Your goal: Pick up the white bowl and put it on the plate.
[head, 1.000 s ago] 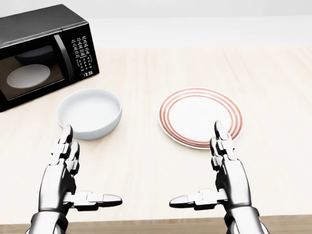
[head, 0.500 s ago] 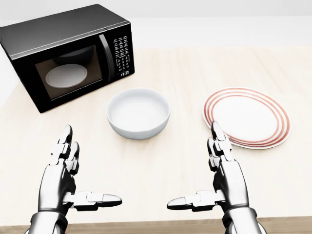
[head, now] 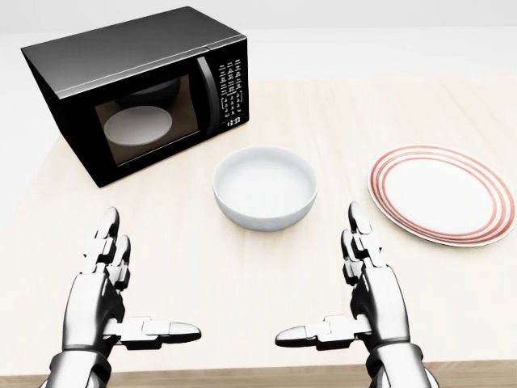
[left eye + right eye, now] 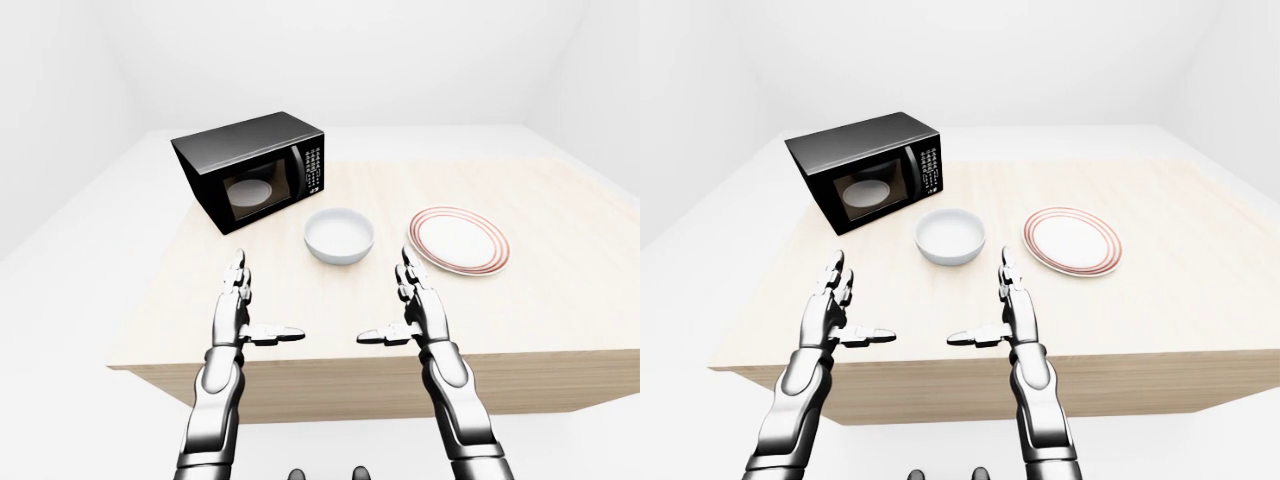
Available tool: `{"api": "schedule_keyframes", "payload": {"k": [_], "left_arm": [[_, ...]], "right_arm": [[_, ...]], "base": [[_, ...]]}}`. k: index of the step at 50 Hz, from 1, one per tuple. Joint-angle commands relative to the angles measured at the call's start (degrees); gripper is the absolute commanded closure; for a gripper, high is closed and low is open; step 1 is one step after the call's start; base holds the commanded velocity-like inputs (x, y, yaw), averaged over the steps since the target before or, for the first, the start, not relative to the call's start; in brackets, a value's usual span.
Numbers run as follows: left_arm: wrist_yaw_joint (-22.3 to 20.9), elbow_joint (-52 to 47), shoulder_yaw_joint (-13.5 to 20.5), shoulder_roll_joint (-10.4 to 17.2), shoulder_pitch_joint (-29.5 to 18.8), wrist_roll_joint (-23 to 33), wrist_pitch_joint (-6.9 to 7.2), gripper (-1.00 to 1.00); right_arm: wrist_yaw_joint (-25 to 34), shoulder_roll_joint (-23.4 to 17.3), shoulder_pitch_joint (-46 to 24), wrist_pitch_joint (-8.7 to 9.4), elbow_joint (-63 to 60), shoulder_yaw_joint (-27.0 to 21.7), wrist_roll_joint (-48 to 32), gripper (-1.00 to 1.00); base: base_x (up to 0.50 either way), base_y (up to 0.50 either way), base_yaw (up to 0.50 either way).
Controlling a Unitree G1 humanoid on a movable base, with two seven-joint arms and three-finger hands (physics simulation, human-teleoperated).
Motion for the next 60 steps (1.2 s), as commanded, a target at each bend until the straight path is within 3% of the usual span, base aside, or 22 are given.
{"api": "schedule_keyframes", "payload": {"k": [1,14,16,60], "left_arm": [[-0.01,0.00,-0.04,-0.21,0.00,-0.01,0.00,-1.00],[-0.01,0.00,-0.04,-0.21,0.00,-0.01,0.00,-1.00],[-0.01,0.00,-0.04,-0.21,0.00,-0.01,0.00,-1.00],[-0.01,0.00,-0.04,-0.21,0.00,-0.01,0.00,-1.00]], "right_arm": [[0.35,-0.09,0.10,0.71,-0.27,0.02,1.19,-1.00],[0.64,-0.04,0.55,1.14,-1.49,0.56,1.23,-1.00],[0.63,-0.01,0.52,0.45,-0.81,0.61,1.05,-1.00],[0.15,-0.03,0.59,-0.63,-0.98,1.24,-1.25,-1.00]], "base": [[0.00,0.00,0.00],[0.05,-0.03,0.00],[0.24,-0.11,0.00],[0.27,-0.01,0.00]]}}
